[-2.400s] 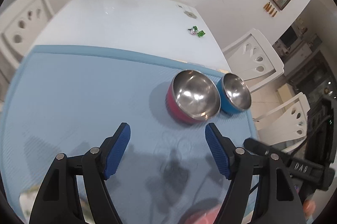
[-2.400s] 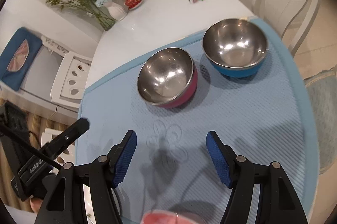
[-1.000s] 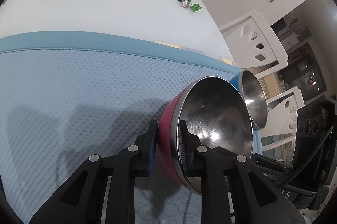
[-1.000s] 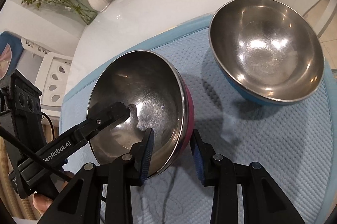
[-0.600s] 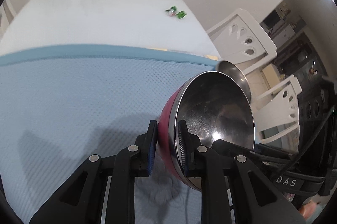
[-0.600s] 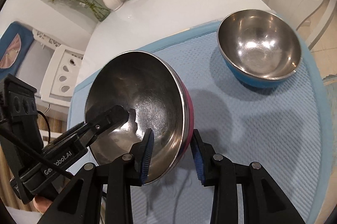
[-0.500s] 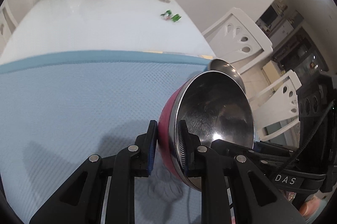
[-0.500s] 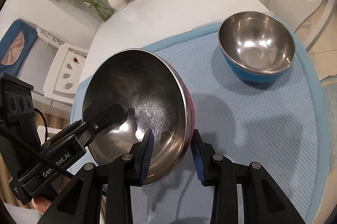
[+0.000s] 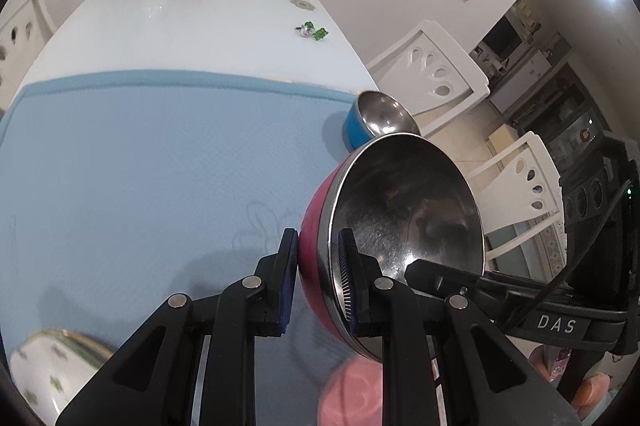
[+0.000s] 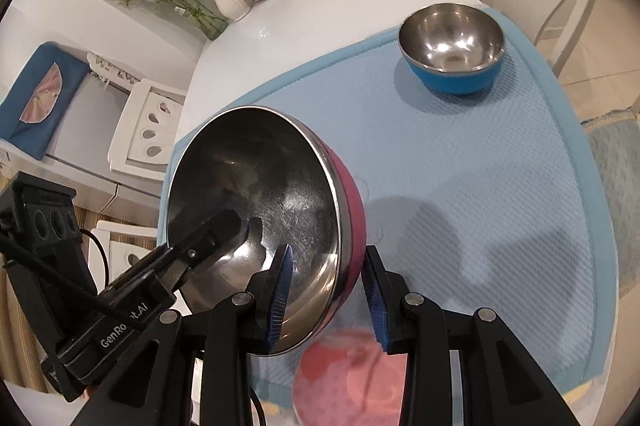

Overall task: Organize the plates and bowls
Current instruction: 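Lift the red steel bowl with both grippers and carry it toward the pink bowl, then lower the red steel bowl into the pink bowl with both grippers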

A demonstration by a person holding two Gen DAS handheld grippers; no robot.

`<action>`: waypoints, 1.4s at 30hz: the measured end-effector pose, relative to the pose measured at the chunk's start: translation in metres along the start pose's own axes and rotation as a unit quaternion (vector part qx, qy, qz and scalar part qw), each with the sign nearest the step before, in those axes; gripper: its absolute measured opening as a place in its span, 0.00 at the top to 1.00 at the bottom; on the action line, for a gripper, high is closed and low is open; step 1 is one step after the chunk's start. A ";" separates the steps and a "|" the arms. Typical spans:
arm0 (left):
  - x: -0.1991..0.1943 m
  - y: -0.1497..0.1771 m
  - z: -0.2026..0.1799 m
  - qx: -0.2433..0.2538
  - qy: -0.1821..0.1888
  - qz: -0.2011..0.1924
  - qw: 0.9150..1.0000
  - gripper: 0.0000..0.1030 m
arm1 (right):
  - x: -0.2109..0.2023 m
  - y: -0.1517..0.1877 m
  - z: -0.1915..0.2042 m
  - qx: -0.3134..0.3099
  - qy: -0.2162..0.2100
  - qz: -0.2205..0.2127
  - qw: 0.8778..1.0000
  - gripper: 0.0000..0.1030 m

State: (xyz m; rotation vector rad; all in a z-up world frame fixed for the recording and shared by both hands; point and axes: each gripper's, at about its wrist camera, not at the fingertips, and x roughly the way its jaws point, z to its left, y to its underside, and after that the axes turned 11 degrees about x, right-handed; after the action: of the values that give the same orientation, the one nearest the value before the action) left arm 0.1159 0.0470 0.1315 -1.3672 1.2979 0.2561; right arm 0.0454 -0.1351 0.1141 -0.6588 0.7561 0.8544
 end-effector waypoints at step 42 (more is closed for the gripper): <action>0.009 0.121 -0.065 0.038 0.058 0.113 0.991 0.84 | -0.021 0.110 -0.061 0.002 0.093 0.046 0.995 0.66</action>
State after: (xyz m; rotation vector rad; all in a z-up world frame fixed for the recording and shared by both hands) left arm -0.0087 0.0261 0.0765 -1.1850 1.5470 0.2817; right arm -0.0756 -0.1358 0.0734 -0.7114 0.9614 0.8840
